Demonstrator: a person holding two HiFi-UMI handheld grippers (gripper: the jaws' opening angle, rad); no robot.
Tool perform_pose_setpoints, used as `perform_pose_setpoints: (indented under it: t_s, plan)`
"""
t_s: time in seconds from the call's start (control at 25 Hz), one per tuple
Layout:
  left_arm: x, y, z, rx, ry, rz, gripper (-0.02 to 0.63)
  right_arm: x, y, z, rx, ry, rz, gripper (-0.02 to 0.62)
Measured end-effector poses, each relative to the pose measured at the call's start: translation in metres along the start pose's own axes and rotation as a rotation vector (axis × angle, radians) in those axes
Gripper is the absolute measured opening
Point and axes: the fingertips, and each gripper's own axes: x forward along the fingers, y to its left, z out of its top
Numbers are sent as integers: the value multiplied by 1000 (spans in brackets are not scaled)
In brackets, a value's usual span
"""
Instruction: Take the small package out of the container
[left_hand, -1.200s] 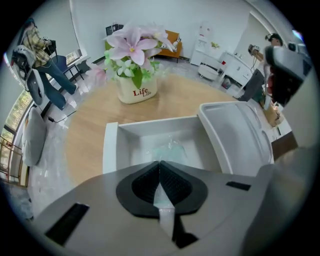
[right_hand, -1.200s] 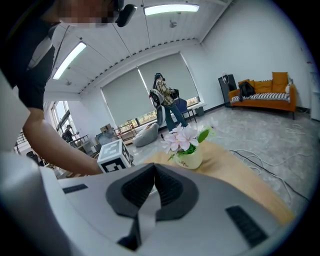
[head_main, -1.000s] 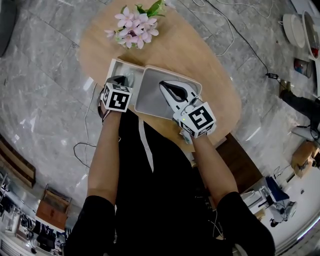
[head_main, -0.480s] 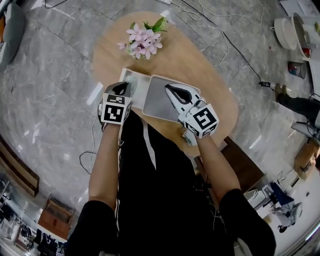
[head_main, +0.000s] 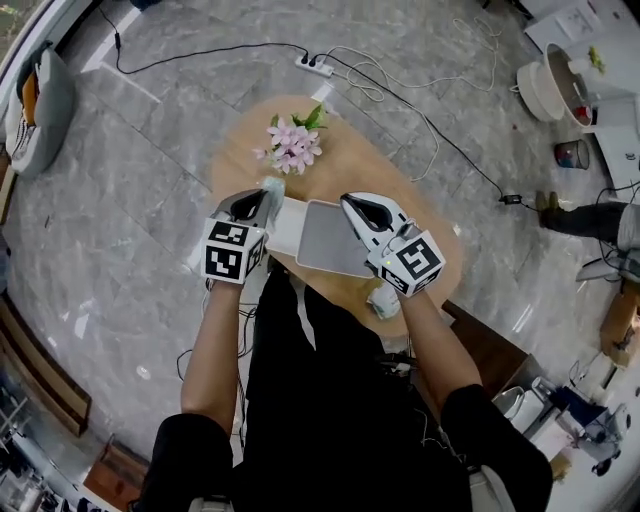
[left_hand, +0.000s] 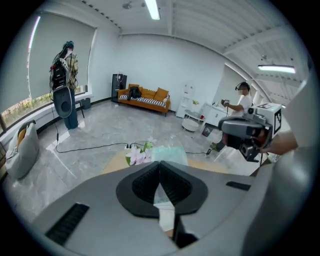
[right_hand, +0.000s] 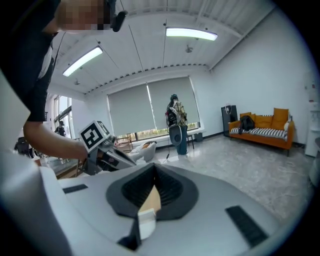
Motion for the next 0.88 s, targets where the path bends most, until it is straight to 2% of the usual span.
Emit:
perform_pose_setpoints:
  t_s: [0.24,0.52,0.72,0.88]
  plan:
    - [-52,-25,78,43,-127,-46,17,-23,14,93,-75,-104,-21,11]
    - [-122,-48,151,64,-294,-97,17,-58,37,188,-166,-230,-43,11]
    - [-175,-54,190,79,-400,-107,17,-83,54,245,-243,-308,-41,11]
    - [-210,-63,212,90,-494,-156,17,-103,65,276,-260,-373,-38,11]
